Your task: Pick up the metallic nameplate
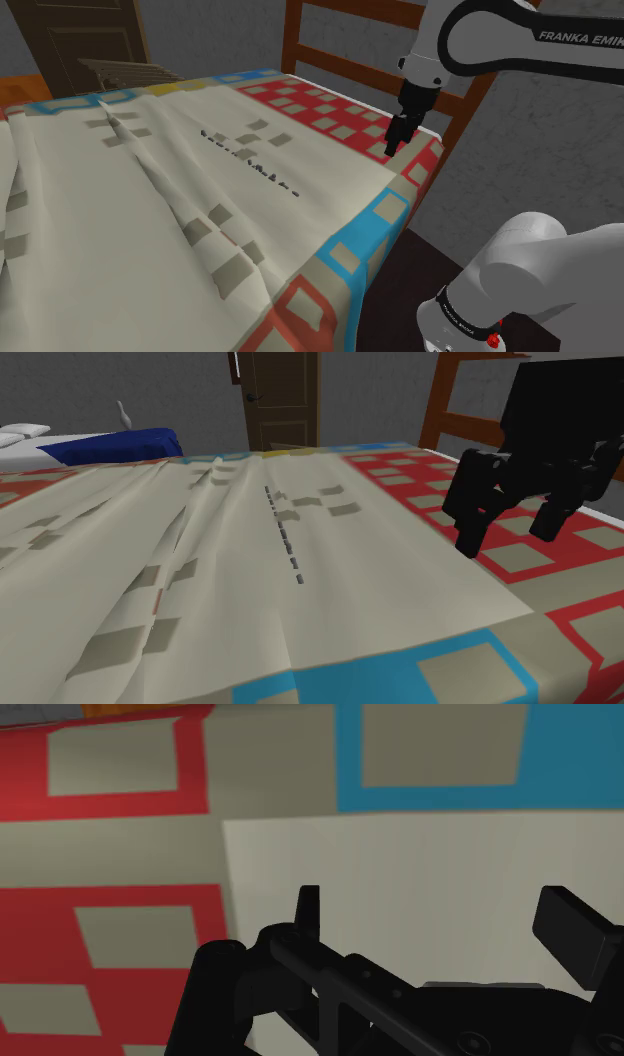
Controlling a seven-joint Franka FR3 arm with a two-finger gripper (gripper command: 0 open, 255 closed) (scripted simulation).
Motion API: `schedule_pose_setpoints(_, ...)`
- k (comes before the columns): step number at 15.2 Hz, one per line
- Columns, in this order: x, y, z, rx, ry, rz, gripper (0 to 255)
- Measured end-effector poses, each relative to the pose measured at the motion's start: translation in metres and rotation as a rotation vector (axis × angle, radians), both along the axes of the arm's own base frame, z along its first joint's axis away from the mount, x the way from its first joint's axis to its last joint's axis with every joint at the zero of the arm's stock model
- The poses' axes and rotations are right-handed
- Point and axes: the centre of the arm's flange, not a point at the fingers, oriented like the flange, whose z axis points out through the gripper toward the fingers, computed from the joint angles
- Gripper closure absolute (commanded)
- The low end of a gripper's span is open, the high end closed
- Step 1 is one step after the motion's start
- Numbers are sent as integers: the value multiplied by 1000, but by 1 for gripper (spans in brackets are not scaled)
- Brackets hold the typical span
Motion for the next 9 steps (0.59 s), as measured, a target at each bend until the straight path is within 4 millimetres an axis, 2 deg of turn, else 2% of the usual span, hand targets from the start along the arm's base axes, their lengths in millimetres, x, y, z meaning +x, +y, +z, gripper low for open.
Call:
schedule_pose_setpoints(2, 6, 4, -2, -1, -1, 1, 0)
schedule_pose_setpoints(9, 67, 52, -24, -8, -13, 15, 0)
